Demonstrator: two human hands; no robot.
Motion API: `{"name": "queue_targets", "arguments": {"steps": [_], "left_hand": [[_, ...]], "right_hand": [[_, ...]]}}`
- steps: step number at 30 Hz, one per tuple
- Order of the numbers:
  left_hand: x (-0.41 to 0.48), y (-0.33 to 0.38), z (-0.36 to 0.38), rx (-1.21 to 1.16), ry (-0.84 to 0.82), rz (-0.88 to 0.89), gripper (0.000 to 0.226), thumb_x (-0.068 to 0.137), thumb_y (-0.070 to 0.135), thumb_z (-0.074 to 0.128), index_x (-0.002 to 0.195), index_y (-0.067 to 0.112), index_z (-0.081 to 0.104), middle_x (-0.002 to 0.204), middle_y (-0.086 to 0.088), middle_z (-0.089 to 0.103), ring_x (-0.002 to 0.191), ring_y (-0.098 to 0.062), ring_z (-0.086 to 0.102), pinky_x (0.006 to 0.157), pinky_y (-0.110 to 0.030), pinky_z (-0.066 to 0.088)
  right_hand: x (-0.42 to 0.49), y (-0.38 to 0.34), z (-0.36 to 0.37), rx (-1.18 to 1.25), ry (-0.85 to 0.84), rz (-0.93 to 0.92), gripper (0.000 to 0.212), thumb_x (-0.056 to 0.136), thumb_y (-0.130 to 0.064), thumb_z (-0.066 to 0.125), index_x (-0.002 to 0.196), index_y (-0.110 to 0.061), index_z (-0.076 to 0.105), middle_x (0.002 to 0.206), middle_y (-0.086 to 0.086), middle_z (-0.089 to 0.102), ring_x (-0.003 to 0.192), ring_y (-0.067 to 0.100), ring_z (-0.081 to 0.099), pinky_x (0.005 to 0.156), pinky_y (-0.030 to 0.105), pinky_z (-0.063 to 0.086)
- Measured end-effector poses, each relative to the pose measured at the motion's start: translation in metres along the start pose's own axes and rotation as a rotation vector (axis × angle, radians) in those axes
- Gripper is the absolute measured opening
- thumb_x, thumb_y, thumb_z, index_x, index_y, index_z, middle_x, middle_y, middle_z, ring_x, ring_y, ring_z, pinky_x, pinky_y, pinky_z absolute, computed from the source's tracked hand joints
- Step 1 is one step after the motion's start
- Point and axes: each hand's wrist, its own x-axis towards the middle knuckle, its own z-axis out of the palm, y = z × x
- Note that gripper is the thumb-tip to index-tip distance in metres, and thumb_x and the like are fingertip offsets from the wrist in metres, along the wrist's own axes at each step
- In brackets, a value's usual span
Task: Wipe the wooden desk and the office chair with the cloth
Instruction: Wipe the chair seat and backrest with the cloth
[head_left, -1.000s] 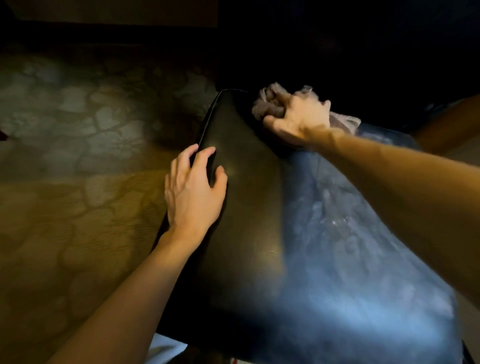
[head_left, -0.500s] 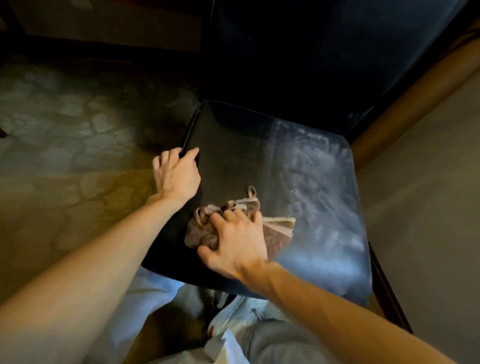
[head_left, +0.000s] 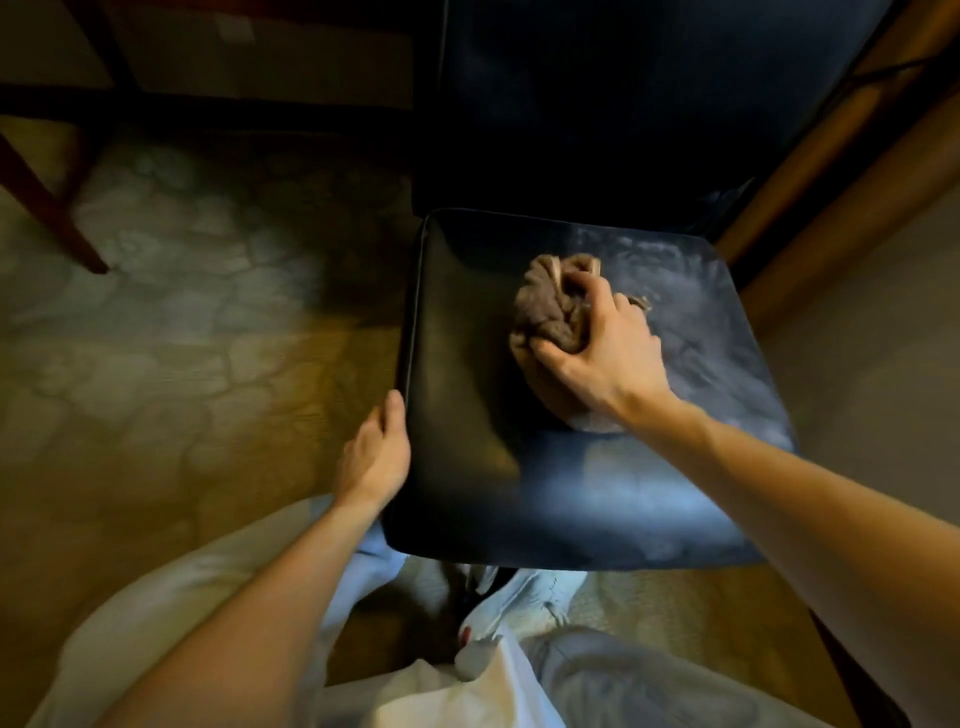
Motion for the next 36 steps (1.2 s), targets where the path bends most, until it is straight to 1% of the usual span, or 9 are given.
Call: {"name": "queue_targets", "arguments": {"steps": [4, 10, 15, 20, 24, 27, 30, 33, 36], "left_hand": [[-0.001, -0.005, 0.012, 0.009, 0.068, 0.007, 0.068, 0.102, 0.069, 0.015, 0.153, 0.032, 0.041, 0.147, -0.011, 0.054, 0.134, -0.035, 0.05, 0.114, -0.056, 0.036], [0.006, -0.003, 0.015, 0.1, 0.134, 0.059, 0.064, 0.105, 0.062, 0.017, 0.15, 0.027, 0.045, 0.144, -0.016, 0.057, 0.133, -0.038, 0.05, 0.113, -0.051, 0.035], [0.035, 0.003, -0.002, 0.284, 0.188, 0.082, 0.065, 0.106, 0.06, 0.016, 0.15, 0.025, 0.047, 0.151, -0.015, 0.052, 0.135, -0.04, 0.049, 0.114, -0.048, 0.033], [0.043, 0.018, -0.022, 0.27, 0.287, 0.067, 0.064, 0.107, 0.058, 0.018, 0.149, 0.02, 0.048, 0.147, -0.019, 0.054, 0.136, -0.043, 0.046, 0.114, -0.053, 0.031], [0.026, 0.019, -0.016, 0.211, 0.257, 0.119, 0.063, 0.106, 0.061, 0.022, 0.15, 0.023, 0.045, 0.147, -0.015, 0.053, 0.137, -0.041, 0.045, 0.115, -0.053, 0.032], [0.027, 0.016, -0.01, 0.272, 0.256, 0.194, 0.068, 0.104, 0.064, 0.023, 0.159, 0.025, 0.03, 0.158, -0.012, 0.042, 0.143, -0.038, 0.04, 0.115, -0.053, 0.032], [0.042, 0.02, -0.015, 0.371, 0.317, 0.248, 0.063, 0.105, 0.059, 0.025, 0.156, 0.024, 0.035, 0.15, -0.017, 0.047, 0.138, -0.04, 0.044, 0.109, -0.052, 0.036], [0.054, 0.024, -0.018, 0.433, 0.377, 0.278, 0.06, 0.106, 0.057, 0.026, 0.154, 0.023, 0.04, 0.147, -0.021, 0.049, 0.137, -0.04, 0.043, 0.11, -0.054, 0.033], [0.054, 0.027, -0.016, 0.404, 0.45, 0.329, 0.055, 0.107, 0.05, 0.033, 0.152, 0.021, 0.043, 0.148, -0.019, 0.048, 0.137, -0.039, 0.04, 0.11, -0.055, 0.031]], "right_hand": [[0.026, 0.01, 0.037, -0.308, -0.305, 0.083, 0.093, 0.08, -0.086, 0.053, 0.157, -0.044, 0.022, 0.163, 0.01, 0.018, 0.149, 0.042, 0.013, 0.115, 0.07, 0.02], [-0.01, -0.003, 0.059, -0.359, -0.215, -0.071, 0.091, 0.077, -0.082, 0.04, 0.152, -0.031, 0.038, 0.144, 0.011, 0.041, 0.138, 0.038, 0.03, 0.11, 0.063, 0.034], [-0.063, -0.024, 0.048, -0.21, -0.465, -0.229, 0.092, 0.063, -0.083, 0.038, 0.143, -0.04, 0.047, 0.137, 0.001, 0.05, 0.133, 0.028, 0.037, 0.108, 0.057, 0.039], [-0.009, 0.002, 0.012, -0.203, -0.097, -0.132, 0.09, 0.067, -0.08, 0.043, 0.145, -0.036, 0.044, 0.143, 0.011, 0.049, 0.13, 0.036, 0.041, 0.103, 0.053, 0.044], [0.01, 0.021, 0.029, -0.302, -0.206, -0.035, 0.079, 0.09, -0.065, 0.057, 0.158, -0.047, 0.02, 0.153, 0.015, 0.036, 0.142, 0.039, 0.028, 0.113, 0.06, 0.031], [-0.004, 0.007, 0.053, -0.343, -0.168, -0.008, 0.074, 0.087, -0.068, 0.056, 0.152, -0.039, 0.035, 0.145, 0.013, 0.041, 0.137, 0.038, 0.033, 0.109, 0.061, 0.033], [-0.048, -0.009, 0.065, -0.386, -0.246, -0.298, 0.078, 0.078, -0.067, 0.063, 0.146, -0.037, 0.042, 0.138, 0.01, 0.046, 0.131, 0.037, 0.039, 0.102, 0.059, 0.039], [-0.094, -0.001, 0.07, -0.429, -0.297, -0.672, 0.067, 0.065, -0.068, 0.07, 0.123, -0.036, 0.063, 0.115, 0.007, 0.059, 0.113, 0.033, 0.054, 0.086, 0.057, 0.048], [-0.076, 0.014, 0.06, -0.364, -0.162, -0.642, 0.063, 0.075, -0.063, 0.055, 0.13, -0.034, 0.061, 0.113, 0.01, 0.056, 0.111, 0.036, 0.052, 0.085, 0.055, 0.049]]}}
